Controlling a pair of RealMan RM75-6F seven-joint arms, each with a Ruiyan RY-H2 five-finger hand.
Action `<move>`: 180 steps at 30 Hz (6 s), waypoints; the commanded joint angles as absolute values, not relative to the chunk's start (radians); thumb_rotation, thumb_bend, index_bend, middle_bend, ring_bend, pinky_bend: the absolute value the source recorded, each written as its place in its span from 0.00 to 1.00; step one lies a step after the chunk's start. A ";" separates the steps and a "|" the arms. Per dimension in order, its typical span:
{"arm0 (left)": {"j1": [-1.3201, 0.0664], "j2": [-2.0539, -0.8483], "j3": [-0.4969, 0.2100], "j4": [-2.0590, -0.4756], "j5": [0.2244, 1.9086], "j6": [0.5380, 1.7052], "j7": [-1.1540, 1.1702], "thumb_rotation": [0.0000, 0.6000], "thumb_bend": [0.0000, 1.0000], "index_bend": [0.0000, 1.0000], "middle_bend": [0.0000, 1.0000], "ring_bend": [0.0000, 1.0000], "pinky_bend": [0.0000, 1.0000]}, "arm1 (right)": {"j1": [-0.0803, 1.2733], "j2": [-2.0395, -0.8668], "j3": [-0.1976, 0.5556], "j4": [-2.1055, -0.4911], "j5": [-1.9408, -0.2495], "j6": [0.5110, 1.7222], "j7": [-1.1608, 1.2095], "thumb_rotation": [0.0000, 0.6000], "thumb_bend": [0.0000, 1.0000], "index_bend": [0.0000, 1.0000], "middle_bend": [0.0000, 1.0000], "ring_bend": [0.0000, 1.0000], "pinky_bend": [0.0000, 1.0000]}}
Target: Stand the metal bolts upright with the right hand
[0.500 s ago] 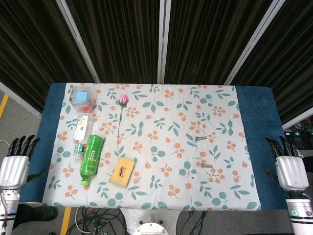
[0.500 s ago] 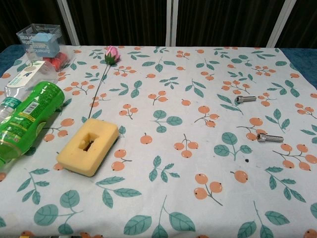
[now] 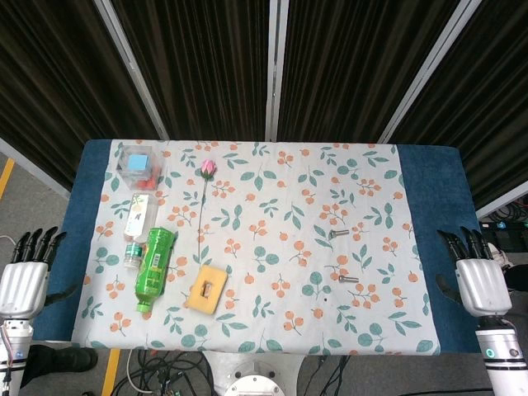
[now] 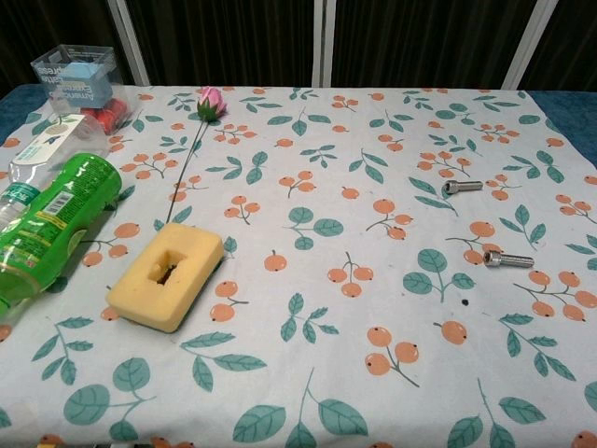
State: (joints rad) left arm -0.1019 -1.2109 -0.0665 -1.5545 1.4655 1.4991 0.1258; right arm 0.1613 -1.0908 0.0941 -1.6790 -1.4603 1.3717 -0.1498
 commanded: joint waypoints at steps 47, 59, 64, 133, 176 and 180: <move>-0.084 -1.205 -0.067 -1.538 1.445 1.503 0.096 1.00 0.00 0.13 0.07 0.00 0.00 | 0.697 -1.613 0.136 -1.044 -1.303 0.849 -0.282 1.00 0.29 0.47 0.24 0.00 0.01; -0.084 -1.205 -0.067 -1.535 1.446 1.501 0.092 1.00 0.00 0.13 0.07 0.00 0.00 | 0.694 -1.633 0.131 -1.005 -1.304 0.852 -0.216 1.00 0.32 0.55 0.26 0.00 0.01; -0.085 -1.203 -0.068 -1.538 1.448 1.503 0.096 1.00 0.00 0.13 0.07 0.00 0.00 | 0.702 -1.627 0.131 -0.998 -1.323 0.870 -0.217 1.00 0.36 0.58 0.28 0.00 0.01; -0.105 -1.204 -0.068 -1.543 1.469 1.481 0.093 1.00 0.00 0.13 0.07 0.00 0.00 | 0.519 -1.383 0.061 -1.420 -1.411 1.252 -0.294 1.00 0.33 0.41 0.34 0.08 0.19; -0.109 -1.199 -0.054 -1.541 1.469 1.464 0.056 1.00 0.00 0.13 0.07 0.00 0.00 | 0.460 -1.452 -0.013 -1.565 -1.260 1.106 -0.540 1.00 0.25 0.49 0.21 0.00 0.00; -0.109 -1.198 -0.053 -1.542 1.468 1.462 0.055 1.00 0.00 0.13 0.07 0.00 0.00 | 0.459 -1.450 -0.009 -1.576 -1.266 1.104 -0.525 1.00 0.24 0.49 0.21 0.00 0.00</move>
